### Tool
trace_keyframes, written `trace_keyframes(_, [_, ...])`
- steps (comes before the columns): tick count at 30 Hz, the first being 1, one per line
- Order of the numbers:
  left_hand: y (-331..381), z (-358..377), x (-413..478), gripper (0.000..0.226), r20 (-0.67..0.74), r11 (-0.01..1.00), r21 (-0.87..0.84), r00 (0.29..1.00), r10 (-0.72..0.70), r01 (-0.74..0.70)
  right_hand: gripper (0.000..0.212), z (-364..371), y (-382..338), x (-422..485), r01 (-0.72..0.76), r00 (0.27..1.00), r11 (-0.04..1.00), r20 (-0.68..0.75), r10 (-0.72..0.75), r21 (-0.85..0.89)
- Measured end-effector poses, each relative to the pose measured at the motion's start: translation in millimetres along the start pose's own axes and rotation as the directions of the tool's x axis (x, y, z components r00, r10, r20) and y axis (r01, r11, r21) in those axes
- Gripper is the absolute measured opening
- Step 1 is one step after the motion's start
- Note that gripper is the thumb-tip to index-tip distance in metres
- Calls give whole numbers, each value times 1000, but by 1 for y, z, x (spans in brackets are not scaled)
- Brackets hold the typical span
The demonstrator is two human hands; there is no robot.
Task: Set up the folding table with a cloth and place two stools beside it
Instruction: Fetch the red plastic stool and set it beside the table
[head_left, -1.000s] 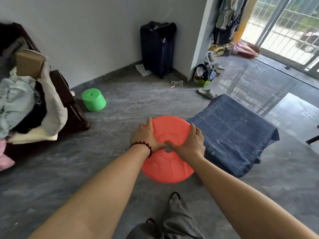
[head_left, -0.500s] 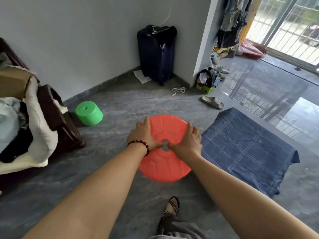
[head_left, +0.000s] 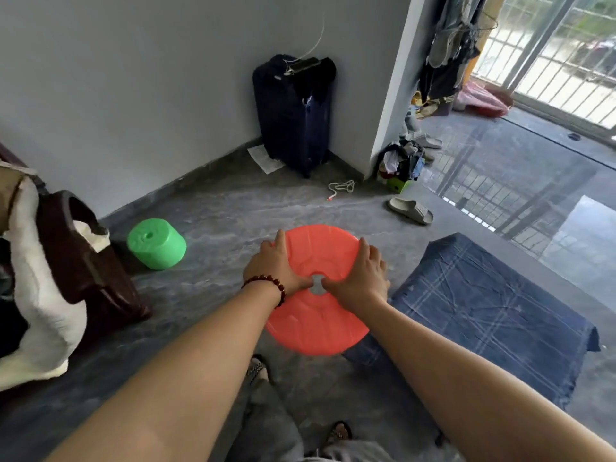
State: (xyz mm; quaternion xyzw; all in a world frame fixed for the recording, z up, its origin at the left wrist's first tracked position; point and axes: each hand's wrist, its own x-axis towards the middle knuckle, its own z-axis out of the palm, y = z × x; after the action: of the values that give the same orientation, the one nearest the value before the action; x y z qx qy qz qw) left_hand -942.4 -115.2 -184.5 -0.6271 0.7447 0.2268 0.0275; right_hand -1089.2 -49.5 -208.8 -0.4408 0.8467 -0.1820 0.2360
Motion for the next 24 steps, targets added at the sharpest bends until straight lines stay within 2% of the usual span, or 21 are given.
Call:
trace_keyframes(10, [17,-41,142,120,59,980,-3,978,199,-199,115,-4,-52,104,-165,974,986,-154,168,30])
trace_keyframes(14, [12,-62,189,121,69,966,29,964,256,-259,114,6,-80,136,-210,955,973,-191,226,101])
trace_keyframes(18, [7,-73,217,120,85,937,102,942,325,-333,113,20,-96,149,-268,928,949,-219,301,168])
trace_keyframes(24, [13,-68,240,120,149,917,87,916,373,-388,112,23,-95,160,-303,907,933,-243,344,194])
